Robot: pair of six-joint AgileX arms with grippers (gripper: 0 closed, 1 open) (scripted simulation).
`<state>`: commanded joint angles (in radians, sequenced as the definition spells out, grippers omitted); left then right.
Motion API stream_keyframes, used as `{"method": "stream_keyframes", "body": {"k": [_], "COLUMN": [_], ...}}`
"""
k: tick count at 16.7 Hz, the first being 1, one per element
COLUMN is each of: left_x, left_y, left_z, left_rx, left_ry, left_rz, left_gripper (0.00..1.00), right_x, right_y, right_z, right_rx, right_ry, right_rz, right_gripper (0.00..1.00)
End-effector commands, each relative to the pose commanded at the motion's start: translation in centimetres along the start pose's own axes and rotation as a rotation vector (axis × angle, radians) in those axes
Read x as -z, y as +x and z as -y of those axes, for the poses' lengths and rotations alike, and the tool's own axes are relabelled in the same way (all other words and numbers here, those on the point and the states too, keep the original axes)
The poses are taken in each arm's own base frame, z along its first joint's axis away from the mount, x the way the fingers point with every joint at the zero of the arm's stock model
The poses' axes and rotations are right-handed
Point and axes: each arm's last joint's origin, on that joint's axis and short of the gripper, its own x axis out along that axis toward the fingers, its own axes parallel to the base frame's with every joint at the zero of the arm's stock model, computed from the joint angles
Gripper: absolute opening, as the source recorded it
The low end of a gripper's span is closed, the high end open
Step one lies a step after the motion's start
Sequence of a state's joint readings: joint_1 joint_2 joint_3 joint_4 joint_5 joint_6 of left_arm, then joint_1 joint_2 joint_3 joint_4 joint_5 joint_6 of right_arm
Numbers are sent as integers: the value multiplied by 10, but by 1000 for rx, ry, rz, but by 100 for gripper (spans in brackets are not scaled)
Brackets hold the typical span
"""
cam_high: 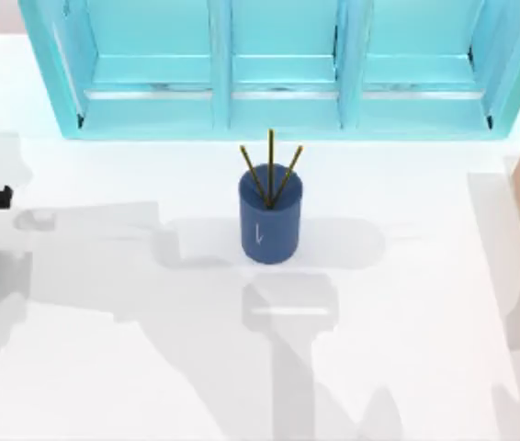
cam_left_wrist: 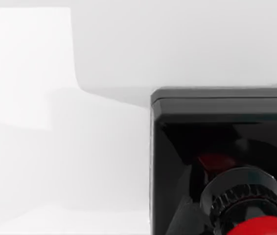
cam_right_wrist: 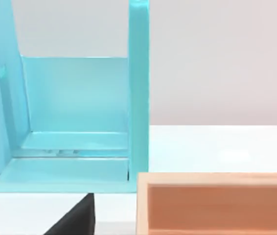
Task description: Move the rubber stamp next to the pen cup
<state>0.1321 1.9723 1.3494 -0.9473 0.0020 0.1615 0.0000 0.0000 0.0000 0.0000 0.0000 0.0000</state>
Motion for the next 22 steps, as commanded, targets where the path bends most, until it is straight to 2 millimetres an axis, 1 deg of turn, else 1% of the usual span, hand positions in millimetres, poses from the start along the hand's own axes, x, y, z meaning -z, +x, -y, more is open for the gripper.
{"method": "stream_keyframes", "body": {"k": [2, 4, 6, 8, 11, 13, 14, 15, 18, 20, 22], "left_x": [-2, -9, -16, -18, -12, -5, -2, -1, -1, -2, -7], "left_y": [-3, -16, -39, -67, -109, -131, -137, -140, -140, -138, -137], "left_z": [4, 18, 41, 70, 112, 132, 137, 140, 140, 139, 143], "left_rx": [0, 0, 0, 0, -3, -1, 0, 0, 0, 0, -3], "left_ry": [-3, -8, -8, -4, -1, 0, 0, 0, 0, -2, -6], "left_rz": [-1, -2, -5, -17, -21, -8, -3, 0, 0, -4, -14], "left_gripper": [0, 0, 0, 0, 0, 0, 0, 0, 0, 0, 0], "right_x": [0, 0, 0, 0, 0, 0, 0, 0, 0, 0, 0], "right_y": [0, 0, 0, 0, 0, 0, 0, 0, 0, 0, 0], "right_z": [0, 0, 0, 0, 0, 0, 0, 0, 0, 0, 0], "right_rx": [0, 0, 0, 0, 0, 0, 0, 0, 0, 0, 0], "right_ry": [0, 0, 0, 0, 0, 0, 0, 0, 0, 0, 0], "right_rz": [0, 0, 0, 0, 0, 0, 0, 0, 0, 0, 0], "right_gripper": [100, 100, 100, 100, 100, 100, 100, 100, 100, 100, 100]}}
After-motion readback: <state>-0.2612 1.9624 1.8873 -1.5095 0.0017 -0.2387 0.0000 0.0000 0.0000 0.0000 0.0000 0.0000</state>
